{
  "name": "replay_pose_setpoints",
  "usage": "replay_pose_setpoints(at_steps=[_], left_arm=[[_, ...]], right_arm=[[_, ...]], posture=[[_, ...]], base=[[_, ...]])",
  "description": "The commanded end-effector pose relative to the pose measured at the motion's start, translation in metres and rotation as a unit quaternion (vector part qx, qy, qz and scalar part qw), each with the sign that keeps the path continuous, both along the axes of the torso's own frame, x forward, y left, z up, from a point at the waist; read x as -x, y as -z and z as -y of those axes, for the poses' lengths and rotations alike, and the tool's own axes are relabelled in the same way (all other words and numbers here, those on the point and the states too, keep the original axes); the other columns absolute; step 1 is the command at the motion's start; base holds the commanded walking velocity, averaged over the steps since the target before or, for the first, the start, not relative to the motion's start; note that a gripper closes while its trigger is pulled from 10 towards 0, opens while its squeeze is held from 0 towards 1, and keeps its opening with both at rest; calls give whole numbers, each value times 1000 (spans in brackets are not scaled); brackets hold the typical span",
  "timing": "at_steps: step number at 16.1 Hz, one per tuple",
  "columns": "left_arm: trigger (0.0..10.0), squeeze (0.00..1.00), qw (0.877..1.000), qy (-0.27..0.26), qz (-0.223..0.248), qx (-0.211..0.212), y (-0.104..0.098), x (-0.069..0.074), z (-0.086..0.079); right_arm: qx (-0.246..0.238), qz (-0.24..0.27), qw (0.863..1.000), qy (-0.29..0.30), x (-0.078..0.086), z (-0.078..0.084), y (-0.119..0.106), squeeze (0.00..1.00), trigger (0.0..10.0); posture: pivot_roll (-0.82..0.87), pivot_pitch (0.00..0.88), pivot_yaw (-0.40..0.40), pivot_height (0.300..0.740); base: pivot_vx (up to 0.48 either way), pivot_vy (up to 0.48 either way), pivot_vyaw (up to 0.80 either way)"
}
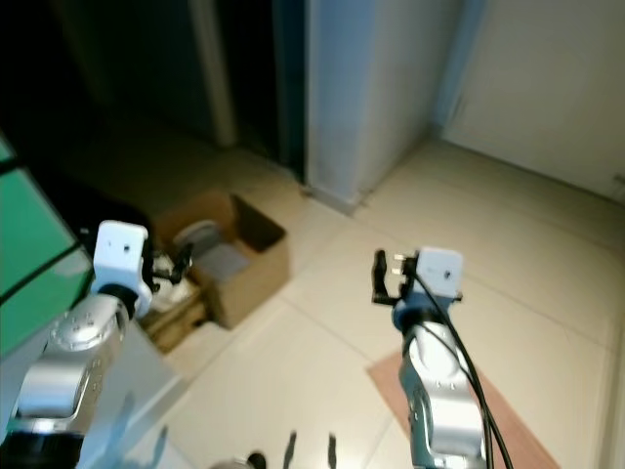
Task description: Hang keys on a hook
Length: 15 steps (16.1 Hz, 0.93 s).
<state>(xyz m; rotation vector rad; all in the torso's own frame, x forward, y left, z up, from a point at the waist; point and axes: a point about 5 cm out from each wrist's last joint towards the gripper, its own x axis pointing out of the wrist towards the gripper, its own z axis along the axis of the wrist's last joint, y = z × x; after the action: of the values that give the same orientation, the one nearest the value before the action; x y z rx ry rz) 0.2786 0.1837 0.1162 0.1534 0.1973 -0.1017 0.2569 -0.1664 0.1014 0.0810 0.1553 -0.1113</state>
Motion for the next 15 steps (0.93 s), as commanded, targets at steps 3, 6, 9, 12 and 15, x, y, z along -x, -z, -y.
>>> replay_pose_setpoints(at_steps=[3,6,9,12,15], left_arm=[[10000,0,1000,10,8,-6,-3,2,3],[10000,0,1000,10,17,-20,-7,3,2],[10000,0,1000,9,19,-23,-7,5,1],[10000,0,999,4,18,-36,-7,9,-1],[10000,0,999,-3,21,-38,-8,10,-3]], right_arm=[[-7,-8,1000,-6,-8,1,0,1000,10000],[-8,-16,1000,-14,-8,-2,4,1000,10000],[-5,-18,1000,-18,-11,-4,5,1000,10000],[-7,-20,999,-26,-13,-7,5,1000,10000],[-7,-24,999,-34,-14,-9,8,1000,10000]], posture=[[-51,0,-2,740],[-34,0,-16,740],[-22,0,-29,740],[0,0,-44,740],[11,0,-54,740]], base=[[0,0,800],[0,0,800],[0,0,800],[0,0,800],[0,0,800]])
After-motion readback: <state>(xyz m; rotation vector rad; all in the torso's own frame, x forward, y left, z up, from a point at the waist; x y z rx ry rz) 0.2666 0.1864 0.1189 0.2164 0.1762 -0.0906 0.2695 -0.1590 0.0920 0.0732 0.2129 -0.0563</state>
